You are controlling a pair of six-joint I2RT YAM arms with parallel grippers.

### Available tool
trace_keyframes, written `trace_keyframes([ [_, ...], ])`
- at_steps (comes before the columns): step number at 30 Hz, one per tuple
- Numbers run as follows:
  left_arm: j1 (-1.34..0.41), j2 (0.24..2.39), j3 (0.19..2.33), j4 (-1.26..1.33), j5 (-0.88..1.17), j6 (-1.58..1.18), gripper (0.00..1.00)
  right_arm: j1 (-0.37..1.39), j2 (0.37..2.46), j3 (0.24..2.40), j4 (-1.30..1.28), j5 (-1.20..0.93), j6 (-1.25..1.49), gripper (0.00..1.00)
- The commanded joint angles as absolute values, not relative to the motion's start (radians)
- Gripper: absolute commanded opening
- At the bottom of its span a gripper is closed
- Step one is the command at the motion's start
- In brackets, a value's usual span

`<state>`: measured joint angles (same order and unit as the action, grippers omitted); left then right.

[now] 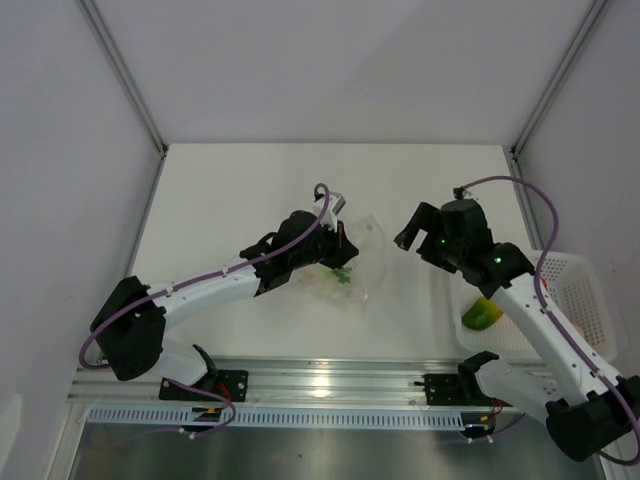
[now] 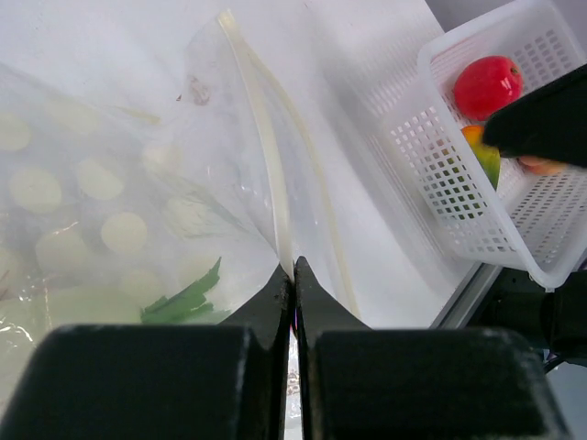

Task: Place the food in the zip-top bag and seal the zipper
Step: Pick up the fake fruit from the bin.

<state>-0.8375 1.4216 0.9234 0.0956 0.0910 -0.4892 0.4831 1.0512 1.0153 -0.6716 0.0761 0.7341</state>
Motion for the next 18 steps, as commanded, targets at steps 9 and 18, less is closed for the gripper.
trace_keyframes([
  [9, -0.828, 1.414, 0.897, 0.158, 0.118, -0.483, 0.01, 0.108, 0.919, 1.100, -1.028, 0.282, 0.716, 0.99],
  [18, -0.828, 1.425, 0.900, 0.160, 0.127, -0.482, 0.01, -0.199, 1.060, 1.086, -1.121, 0.356, 0.746, 0.99],
])
